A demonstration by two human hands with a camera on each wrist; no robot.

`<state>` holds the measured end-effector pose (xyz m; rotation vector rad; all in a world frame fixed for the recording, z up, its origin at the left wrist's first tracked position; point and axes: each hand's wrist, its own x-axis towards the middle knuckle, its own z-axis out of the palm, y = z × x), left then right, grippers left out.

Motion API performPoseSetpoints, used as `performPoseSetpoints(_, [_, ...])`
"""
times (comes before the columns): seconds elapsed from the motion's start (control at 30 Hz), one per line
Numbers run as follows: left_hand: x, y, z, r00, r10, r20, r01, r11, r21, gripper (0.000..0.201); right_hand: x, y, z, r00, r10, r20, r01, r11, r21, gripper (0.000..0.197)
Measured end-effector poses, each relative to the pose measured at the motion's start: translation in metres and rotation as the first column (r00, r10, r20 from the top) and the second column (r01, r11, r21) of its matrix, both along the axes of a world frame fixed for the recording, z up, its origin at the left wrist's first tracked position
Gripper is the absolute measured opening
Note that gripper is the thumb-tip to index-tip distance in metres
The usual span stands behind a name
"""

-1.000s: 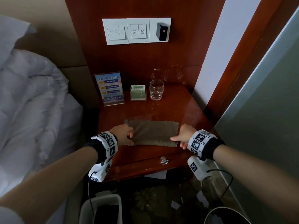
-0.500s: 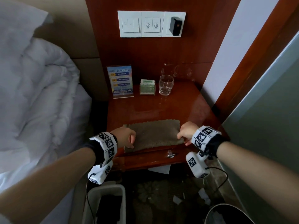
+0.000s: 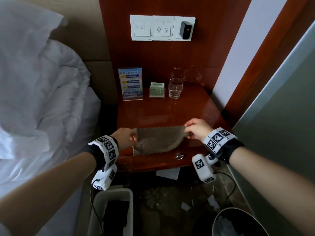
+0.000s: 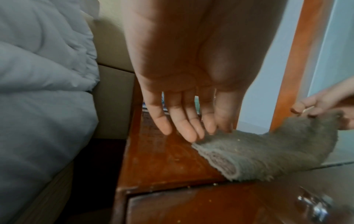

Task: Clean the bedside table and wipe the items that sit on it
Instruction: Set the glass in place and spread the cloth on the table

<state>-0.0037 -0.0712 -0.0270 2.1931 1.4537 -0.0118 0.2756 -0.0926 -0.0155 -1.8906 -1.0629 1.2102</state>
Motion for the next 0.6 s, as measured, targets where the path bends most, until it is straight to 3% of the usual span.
performPoseSetpoints(0.1, [-0.014, -0.005, 0.005, 0.995, 0.093, 0.033, -0.094, 0.995, 0.042, 0.018, -0.037, 0.004, 0.011, 0.995, 0.029, -0.098, -0.018, 0.994, 0.111, 0.029])
performPoseSetpoints(0.2, [-0.026, -0.011, 0.006, 0.983, 0.167, 0.071, -0.170, 0.985, 0.030, 0.020, -0.083, 0.006, 0.012, 0.986, 0.157, -0.064, -0.141, 0.969, 0.201, 0.027])
performPoseSetpoints(0.27, [-0.032, -0.014, 0.004, 0.973, 0.209, 0.095, -0.212, 0.977, 0.027, 0.020, -0.109, 0.004, 0.003, 0.949, 0.314, -0.015, -0.306, 0.935, 0.177, 0.028])
performPoseSetpoints(0.33, [-0.036, -0.015, 0.000, 0.964, 0.238, 0.116, -0.243, 0.970, 0.028, 0.020, -0.128, 0.000, -0.009, 0.867, 0.499, -0.007, -0.496, 0.863, 0.096, 0.030])
performPoseSetpoints(0.4, [-0.036, -0.016, -0.005, 0.956, 0.258, 0.138, -0.262, 0.965, 0.015, 0.019, -0.133, 0.001, -0.016, 0.821, 0.564, 0.089, -0.570, 0.820, 0.058, 0.027])
performPoseSetpoints(0.53, [-0.031, -0.016, -0.009, 0.946, 0.281, 0.163, -0.277, 0.960, -0.048, 0.017, -0.108, 0.015, -0.006, 0.924, 0.233, 0.302, -0.275, 0.956, 0.105, 0.015])
performPoseSetpoints(0.6, [-0.026, -0.015, -0.011, 0.940, 0.291, 0.176, -0.287, 0.957, -0.048, 0.018, -0.090, 0.021, -0.006, 0.907, 0.151, 0.393, -0.174, 0.984, 0.024, 0.021])
